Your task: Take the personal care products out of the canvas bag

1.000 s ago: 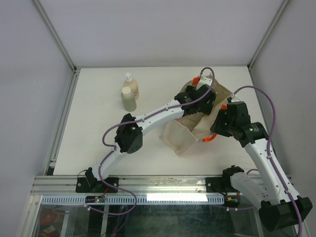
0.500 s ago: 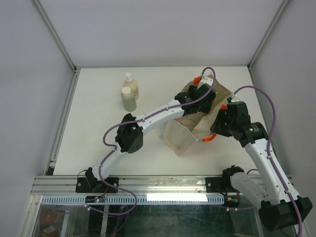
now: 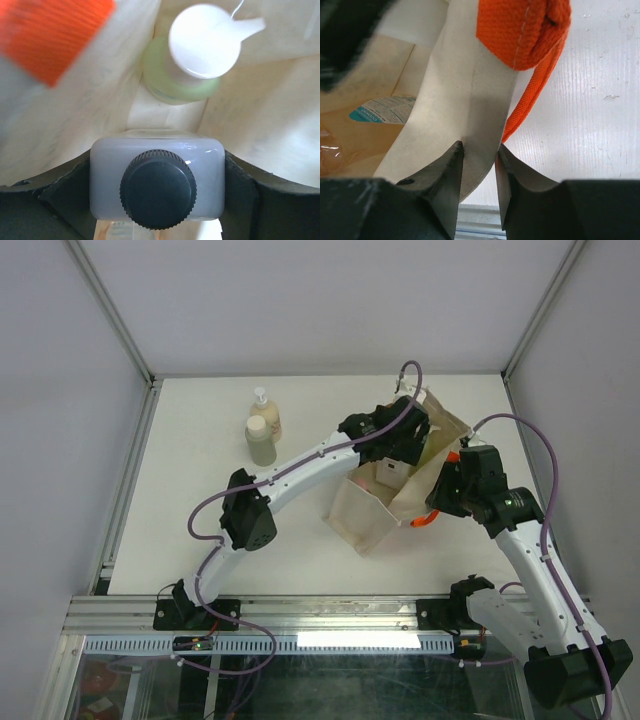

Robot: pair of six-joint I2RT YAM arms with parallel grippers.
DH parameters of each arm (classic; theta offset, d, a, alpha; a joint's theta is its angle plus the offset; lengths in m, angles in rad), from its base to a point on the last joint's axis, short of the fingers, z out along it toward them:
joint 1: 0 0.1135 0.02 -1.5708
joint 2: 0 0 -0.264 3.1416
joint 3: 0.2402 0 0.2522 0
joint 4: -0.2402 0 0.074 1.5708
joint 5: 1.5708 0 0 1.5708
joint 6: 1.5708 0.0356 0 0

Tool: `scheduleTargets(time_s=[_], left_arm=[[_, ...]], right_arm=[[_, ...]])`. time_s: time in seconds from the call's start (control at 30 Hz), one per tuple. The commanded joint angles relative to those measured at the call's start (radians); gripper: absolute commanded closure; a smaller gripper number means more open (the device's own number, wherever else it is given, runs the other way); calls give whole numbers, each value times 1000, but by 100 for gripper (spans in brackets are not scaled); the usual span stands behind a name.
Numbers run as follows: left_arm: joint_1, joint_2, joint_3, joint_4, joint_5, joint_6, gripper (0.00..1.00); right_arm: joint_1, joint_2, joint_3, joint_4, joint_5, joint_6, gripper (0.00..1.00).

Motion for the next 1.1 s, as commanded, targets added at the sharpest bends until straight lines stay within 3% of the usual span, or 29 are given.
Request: scheduleTargets(time_s=[0.0,0.23,0.7,1.07], left_arm=[[28,-253,43,95,59,-89,100],[100,-350,42,87,221,-195,100],[377,-511,-16,89,562,-488,100],[574,-594,-45,95,654,-541,100]], right_arm=[[-4,-12,-5,2,-18,-19,66],[-4,-7,-5,2,-23,-21,66],[-4,3,-6,4,-36,-24,66],[-4,10,-8,5,-41,-25,66]])
